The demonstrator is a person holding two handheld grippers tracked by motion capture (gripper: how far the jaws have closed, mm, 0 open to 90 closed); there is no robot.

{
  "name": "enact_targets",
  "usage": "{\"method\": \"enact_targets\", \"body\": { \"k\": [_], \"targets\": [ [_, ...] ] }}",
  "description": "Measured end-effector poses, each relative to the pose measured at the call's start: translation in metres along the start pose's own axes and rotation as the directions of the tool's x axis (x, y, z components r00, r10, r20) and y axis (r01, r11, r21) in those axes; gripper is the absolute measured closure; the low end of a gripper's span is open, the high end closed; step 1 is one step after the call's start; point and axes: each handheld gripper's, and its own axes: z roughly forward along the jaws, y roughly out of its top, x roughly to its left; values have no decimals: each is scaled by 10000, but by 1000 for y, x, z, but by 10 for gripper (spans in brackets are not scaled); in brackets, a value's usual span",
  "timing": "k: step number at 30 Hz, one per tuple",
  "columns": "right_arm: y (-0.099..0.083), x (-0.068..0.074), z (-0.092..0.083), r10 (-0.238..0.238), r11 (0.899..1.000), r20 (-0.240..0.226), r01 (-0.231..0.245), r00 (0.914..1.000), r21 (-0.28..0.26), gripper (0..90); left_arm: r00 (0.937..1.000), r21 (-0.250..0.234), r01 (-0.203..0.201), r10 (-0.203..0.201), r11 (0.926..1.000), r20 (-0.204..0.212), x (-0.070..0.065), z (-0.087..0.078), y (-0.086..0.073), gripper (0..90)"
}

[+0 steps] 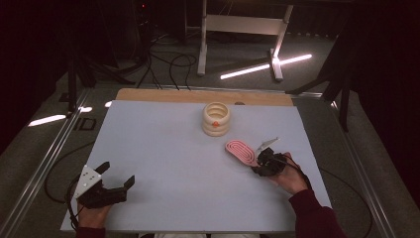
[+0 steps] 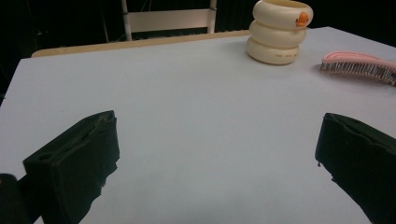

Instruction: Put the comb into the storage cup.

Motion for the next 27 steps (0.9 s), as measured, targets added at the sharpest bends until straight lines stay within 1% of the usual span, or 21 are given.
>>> {"method": "enact_targets", "body": {
  "k": [7, 10, 14, 20, 24, 27],
  "targets": [
    [-1, 2, -2, 20, 9998, 58, -19, 10000, -220, 698, 10000, 14, 58, -58, 10000, -6, 0, 0, 1, 2],
    [1, 4, -6, 52, 9990, 110, -47, 9999, -434, 699, 9999, 17, 111, -111, 9999, 33, 0, 1, 1, 2],
    [2, 5, -8, 4, 9980, 277, 14, 9996, -633, 700, 9999, 25, 109, -109, 9999, 55, -1, 1, 3, 3],
    [3, 8, -12, -48, 9949, 394, 88, 9992, -1007, 700, 9999, 106, 126, -127, 9999, 90, -3, 3, 5, 2],
    [4, 10, -15, -138, 9933, 500, 194, 9987, -1142, 701, 9994, 59, 288, -289, 9996, 179, -2, 3, 8, 2],
    [6, 11, -17, -172, 9920, 525, 237, 9985, -1242, 701, 9984, -8, 488, -487, 9988, 284, -3, 2, 11, 2]
  ]
}}
